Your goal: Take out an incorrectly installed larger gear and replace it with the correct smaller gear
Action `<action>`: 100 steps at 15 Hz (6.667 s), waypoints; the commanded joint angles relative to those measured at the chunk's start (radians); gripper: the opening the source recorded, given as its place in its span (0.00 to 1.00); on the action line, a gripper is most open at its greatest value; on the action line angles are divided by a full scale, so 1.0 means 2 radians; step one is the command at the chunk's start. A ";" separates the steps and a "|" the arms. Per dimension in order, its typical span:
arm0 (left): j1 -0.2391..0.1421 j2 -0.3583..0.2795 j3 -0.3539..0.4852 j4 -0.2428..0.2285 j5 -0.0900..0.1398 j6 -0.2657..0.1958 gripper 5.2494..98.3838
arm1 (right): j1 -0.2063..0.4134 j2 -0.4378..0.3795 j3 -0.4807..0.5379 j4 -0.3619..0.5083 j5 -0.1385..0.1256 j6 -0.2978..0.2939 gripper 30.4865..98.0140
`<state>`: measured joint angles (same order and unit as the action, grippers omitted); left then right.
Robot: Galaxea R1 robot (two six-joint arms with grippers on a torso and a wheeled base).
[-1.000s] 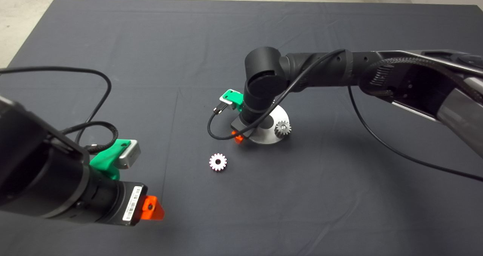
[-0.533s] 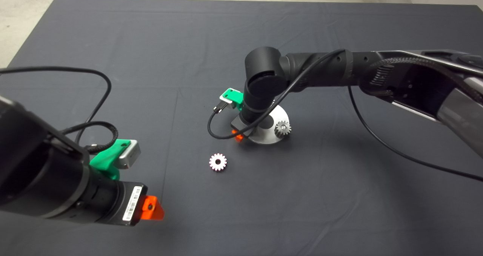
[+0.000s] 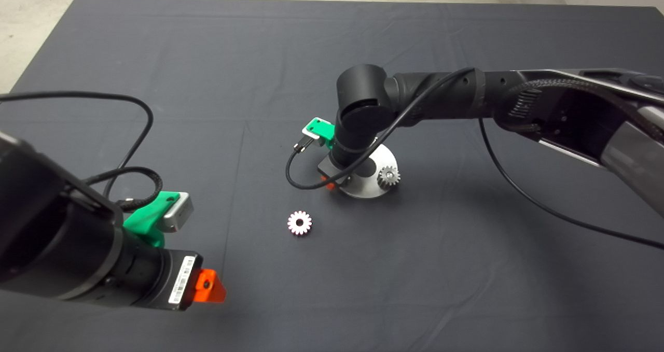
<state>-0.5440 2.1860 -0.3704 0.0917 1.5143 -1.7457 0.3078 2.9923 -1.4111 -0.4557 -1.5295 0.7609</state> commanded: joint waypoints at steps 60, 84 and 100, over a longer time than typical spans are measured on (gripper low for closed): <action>-0.007 -0.002 0.008 -0.012 0.001 -0.002 1.00 | 0.094 0.000 0.064 0.017 -0.045 0.071 0.29; -0.007 -0.001 0.009 -0.012 0.001 -0.002 1.00 | 0.114 -0.264 0.325 0.095 -0.048 0.121 0.28; -0.007 -0.001 0.008 -0.016 0.001 -0.004 1.00 | 0.086 -0.338 0.364 0.085 -0.052 0.120 0.28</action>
<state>-0.5440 2.1860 -0.3704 0.0821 1.5138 -1.7481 0.4902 2.3504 -0.6985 -0.2904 -1.5336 0.9962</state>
